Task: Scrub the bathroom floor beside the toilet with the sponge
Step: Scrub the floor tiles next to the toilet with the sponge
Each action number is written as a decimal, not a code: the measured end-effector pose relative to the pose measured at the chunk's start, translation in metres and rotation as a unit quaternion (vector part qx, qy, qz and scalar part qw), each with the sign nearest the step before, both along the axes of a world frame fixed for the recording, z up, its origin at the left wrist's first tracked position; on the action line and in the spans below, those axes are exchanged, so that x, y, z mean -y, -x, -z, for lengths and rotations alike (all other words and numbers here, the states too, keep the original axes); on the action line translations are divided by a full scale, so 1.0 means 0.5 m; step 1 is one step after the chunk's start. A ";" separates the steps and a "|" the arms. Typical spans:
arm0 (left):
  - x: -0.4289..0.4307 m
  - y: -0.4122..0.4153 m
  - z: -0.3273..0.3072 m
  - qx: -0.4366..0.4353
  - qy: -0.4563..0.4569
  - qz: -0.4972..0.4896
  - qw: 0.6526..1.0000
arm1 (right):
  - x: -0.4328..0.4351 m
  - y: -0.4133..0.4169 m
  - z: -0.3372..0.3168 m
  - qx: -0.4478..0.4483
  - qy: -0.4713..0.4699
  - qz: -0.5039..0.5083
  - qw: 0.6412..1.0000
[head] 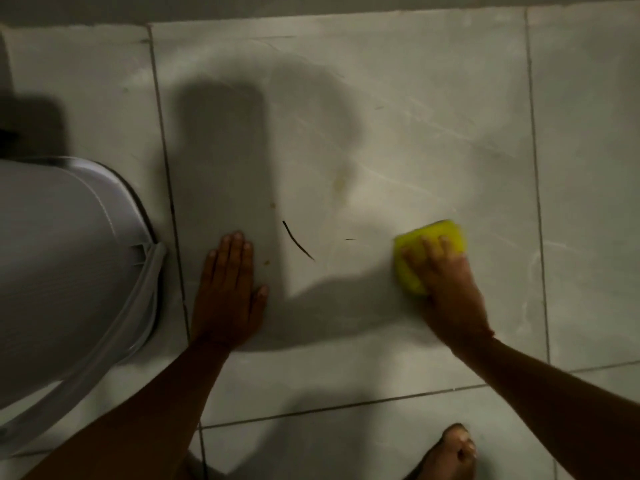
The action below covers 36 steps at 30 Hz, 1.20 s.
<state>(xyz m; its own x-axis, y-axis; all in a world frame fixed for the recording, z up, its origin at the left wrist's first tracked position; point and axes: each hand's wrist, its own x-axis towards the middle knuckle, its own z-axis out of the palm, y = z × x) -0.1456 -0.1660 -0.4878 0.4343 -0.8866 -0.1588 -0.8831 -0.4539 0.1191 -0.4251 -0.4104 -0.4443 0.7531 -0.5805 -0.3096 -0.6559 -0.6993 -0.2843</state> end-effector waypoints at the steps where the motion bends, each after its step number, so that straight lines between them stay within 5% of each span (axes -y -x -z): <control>1: -0.001 0.002 0.002 0.002 -0.003 0.002 1.000 | 0.025 -0.033 0.004 -0.005 0.000 0.119 0.993; 4: -0.002 -0.004 0.009 0.006 -0.002 0.011 1.000 | 0.074 -0.201 0.027 -0.001 0.017 0.298 0.954; 7: -0.001 -0.003 0.007 0.001 -0.006 0.009 1.000 | 0.020 -0.253 0.034 0.037 0.040 0.017 0.998; 10: -0.001 -0.003 0.004 -0.003 -0.003 0.001 1.000 | 0.013 -0.150 0.009 -0.010 0.001 -0.217 0.976; 12: -0.006 -0.003 0.007 -0.004 0.001 0.001 1.000 | 0.085 -0.137 0.009 -0.007 -0.004 -0.173 0.985; 16: -0.009 -0.004 0.013 -0.001 0.008 0.006 1.000 | 0.138 -0.322 0.012 -0.027 0.034 0.091 0.995; 20: -0.001 -0.005 0.004 0.001 0.003 0.006 1.000 | 0.053 -0.301 -0.011 -0.016 0.004 -0.175 0.984; 22: -0.004 -0.004 0.001 0.003 -0.003 0.003 1.000 | 0.064 -0.228 -0.034 -0.021 -0.017 -0.199 0.980; 27: -0.008 -0.002 0.016 0.000 0.007 0.003 1.000 | 0.137 -0.379 0.004 -0.022 0.018 0.118 0.993; 29: -0.009 -0.003 0.014 -0.005 0.007 0.001 1.000 | 0.086 -0.454 0.012 -0.006 0.029 0.058 0.998; 33: -0.007 0.000 0.002 -0.004 0.003 -0.065 0.998 | -0.004 -0.364 -0.002 0.002 -0.013 -0.256 0.967; 36: -0.011 0.002 0.004 -0.004 0.006 -0.069 0.998 | 0.051 -0.340 0.003 0.015 -0.007 -0.195 0.981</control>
<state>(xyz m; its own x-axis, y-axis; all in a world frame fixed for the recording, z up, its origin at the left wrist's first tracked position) -0.1466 -0.1606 -0.4898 0.5512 -0.8204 -0.1524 -0.8112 -0.5696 0.1321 -0.2549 -0.4358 -0.4461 0.9259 -0.2432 -0.2891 -0.3310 -0.8912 -0.3103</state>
